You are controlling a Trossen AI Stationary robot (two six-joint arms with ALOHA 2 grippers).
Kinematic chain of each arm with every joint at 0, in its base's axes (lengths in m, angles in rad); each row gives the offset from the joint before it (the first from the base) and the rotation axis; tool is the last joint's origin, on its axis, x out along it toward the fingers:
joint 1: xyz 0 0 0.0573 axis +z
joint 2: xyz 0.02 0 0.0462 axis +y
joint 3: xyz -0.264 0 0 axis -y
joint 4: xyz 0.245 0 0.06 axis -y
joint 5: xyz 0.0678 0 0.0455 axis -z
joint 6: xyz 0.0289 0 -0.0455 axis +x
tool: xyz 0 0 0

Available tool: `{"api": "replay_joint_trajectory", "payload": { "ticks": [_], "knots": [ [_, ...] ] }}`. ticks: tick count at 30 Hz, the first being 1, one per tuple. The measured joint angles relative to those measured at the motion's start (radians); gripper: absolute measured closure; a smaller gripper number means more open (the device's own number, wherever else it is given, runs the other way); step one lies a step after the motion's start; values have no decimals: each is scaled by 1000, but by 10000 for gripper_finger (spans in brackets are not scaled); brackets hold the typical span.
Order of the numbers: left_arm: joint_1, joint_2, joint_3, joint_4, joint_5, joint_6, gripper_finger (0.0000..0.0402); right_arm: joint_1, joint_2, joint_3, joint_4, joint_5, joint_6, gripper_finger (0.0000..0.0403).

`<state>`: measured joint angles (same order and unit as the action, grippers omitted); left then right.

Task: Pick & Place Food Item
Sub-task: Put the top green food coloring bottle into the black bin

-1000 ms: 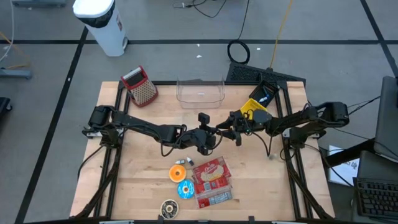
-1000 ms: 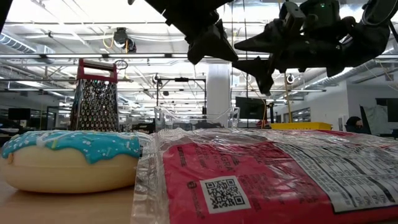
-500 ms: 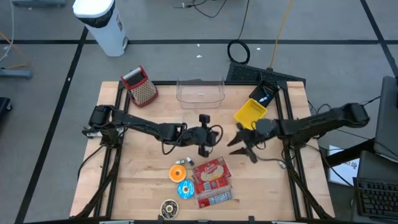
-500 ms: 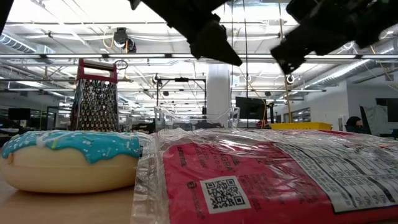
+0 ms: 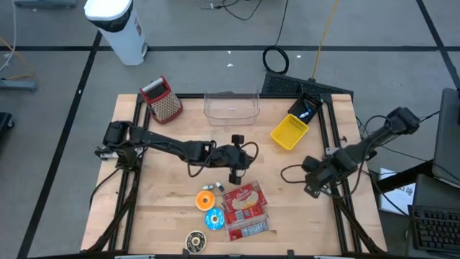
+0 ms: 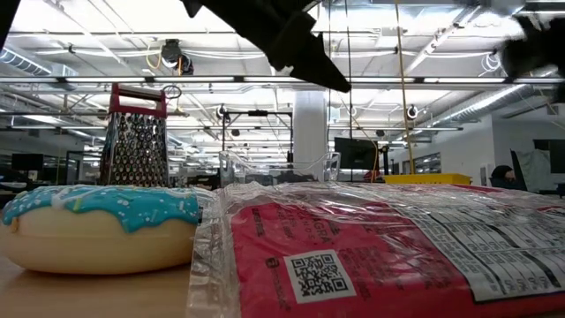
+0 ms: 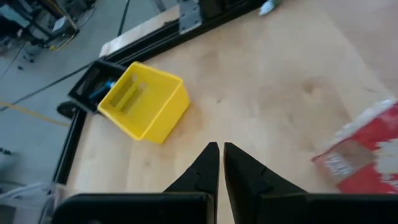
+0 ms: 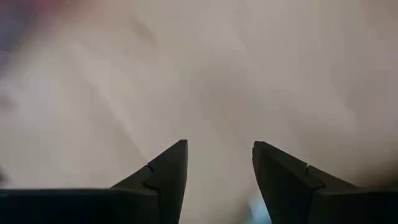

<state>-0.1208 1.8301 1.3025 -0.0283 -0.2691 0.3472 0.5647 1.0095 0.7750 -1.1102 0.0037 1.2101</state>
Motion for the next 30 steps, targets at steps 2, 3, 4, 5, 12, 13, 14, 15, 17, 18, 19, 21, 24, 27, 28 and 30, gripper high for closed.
{"api": "replay_joint_trajectory", "payload": {
  "ticks": [2, 3, 4, 5, 12, 13, 14, 15, 17, 18, 19, 21, 24, 27, 28, 30],
  "knots": [
    [6, 0, 0, 1, 6, -10, 376, 25, -1, -33, -36, -29, 86, 234],
    [9, 0, 0, 1, 7, -14, 376, 34, 0, -49, -36, -42, 120, 234],
    [10, 0, 0, 1, 8, -18, 376, 41, 1, -68, -26, -54, 144, 234],
    [10, 0, 0, 0, 8, -22, 376, 44, 1, -86, -9, -62, 160, 234],
    [10, 28, 0, 4, 8, -46, 376, 46, 2, -206, 130, -138, 239, 234],
    [10, 32, 0, 0, 8, -50, 376, 46, 1, -214, 136, -137, 252, 234],
    [10, 34, -1, -2, 8, -53, 376, 46, 1, -216, 138, -134, 264, 234],
    [10, 43, -1, 3, 8, -59, 376, 46, 1, -217, 138, -131, 271, 234],
    [10, 51, -1, 13, 7, -62, 376, 38, 1, -217, 138, -114, 281, 234],
    [10, 53, -1, 5, 9, -63, 376, 36, 1, -217, 139, -102, 281, 234],
    [10, 56, -1, 7, 9, -63, 376, 34, 1, -218, 142, -86, 276, 234],
    [10, 68, 0, 31, 10, -66, 376, 32, 1, -219, 184, -71, 220, 234],
    [10, 75, -1, 38, 64, -116, 376, 31, 0, -219, 343, -40, 116, 238],
    [10, 83, -1, 89, 181, -205, 376, 32, -1, -219, 531, -31, -6, 255],
    [10, 84, -1, 99, 211, -214, 376, 32, -1, -219, 591, -32, -61, 265],
    [9, 84, -1, 110, 244, -210, 376, 40, 0, -211, 709, -37, -172, 290]
  ]
}}
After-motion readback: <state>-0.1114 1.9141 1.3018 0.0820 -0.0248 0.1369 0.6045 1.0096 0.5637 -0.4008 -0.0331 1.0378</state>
